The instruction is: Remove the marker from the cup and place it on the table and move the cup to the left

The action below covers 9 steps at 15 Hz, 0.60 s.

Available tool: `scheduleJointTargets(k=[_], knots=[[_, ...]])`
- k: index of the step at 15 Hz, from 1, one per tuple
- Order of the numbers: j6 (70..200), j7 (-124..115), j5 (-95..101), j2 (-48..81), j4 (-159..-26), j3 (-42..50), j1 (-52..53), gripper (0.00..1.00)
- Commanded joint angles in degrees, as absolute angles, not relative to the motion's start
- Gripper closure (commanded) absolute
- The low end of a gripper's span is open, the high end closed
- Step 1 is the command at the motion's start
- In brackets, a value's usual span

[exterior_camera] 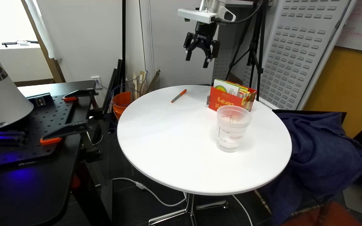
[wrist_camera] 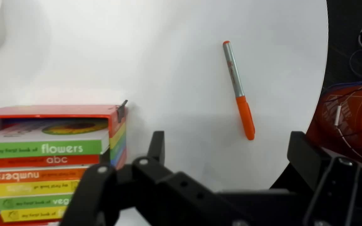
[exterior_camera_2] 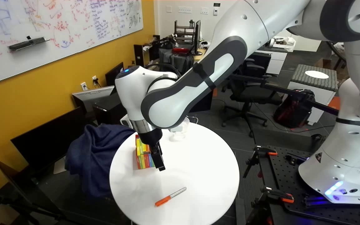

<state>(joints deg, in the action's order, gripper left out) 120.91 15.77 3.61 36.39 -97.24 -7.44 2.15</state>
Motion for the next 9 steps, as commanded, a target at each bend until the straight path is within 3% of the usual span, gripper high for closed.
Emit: scheduleJointTargets(k=[1, 9], knots=[[123.5, 11.2, 3.6, 31.9, -101.0, -5.7, 2.8, 0.0], [135.5, 5.2, 2.2, 22.5, -112.2, -3.0, 0.9, 0.0]])
